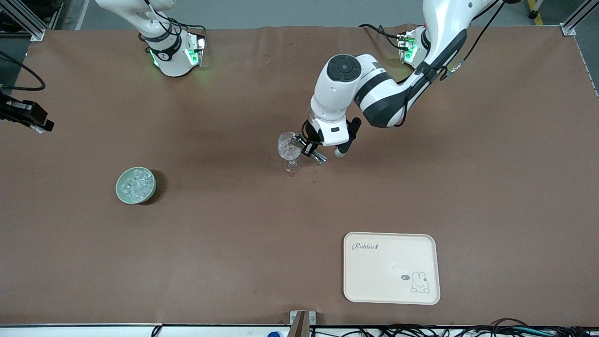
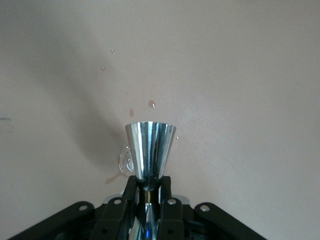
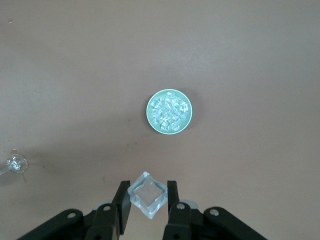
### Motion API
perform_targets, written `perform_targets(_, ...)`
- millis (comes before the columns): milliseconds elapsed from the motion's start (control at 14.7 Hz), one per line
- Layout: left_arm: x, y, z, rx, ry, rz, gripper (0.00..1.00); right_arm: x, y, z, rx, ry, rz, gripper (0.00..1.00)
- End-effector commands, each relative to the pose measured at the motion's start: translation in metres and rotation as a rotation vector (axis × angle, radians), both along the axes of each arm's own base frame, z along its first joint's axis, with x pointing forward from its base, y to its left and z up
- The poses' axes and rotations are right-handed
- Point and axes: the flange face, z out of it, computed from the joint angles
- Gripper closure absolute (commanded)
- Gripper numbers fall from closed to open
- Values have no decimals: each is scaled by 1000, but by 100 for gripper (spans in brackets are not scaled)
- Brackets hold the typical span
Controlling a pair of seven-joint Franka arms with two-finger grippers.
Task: Pour wine and add ice with both arms
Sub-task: 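Tilt the jigger with the left gripper to pour into the wine glass, then bring the ice over the glass with the right gripper while the left gripper withdraws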
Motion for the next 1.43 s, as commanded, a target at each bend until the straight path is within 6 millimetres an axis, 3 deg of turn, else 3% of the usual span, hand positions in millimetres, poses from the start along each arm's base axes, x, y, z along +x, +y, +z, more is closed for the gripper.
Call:
perform_targets(0, 5, -2, 5, -3, 10, 38, 99, -7, 1, 2, 21, -1, -14, 98)
perform_targets(408, 21, 7, 22, -147, 87, 159, 100, -9, 2, 0, 20, 19, -19, 99)
perform_targets(611, 42, 26, 23, -205, 124, 227, 100, -9, 31, -2, 15, 34, -75, 99)
perform_targets(883, 68, 64, 36, -287, 160, 242, 100, -8, 111, -7, 15, 35, -158, 99)
perform_targets(1019, 86, 88, 35, -329, 186, 299, 100, 4, 154, -27, 21, 29, -193, 100)
perform_targets(1223, 122, 140, 30, -390, 186, 359, 100, 11, 237, -60, 46, 19, -278, 100)
perform_targets(1358, 147, 185, 27, -468, 185, 399, 100, 9, 294, -80, 75, 12, -332, 100)
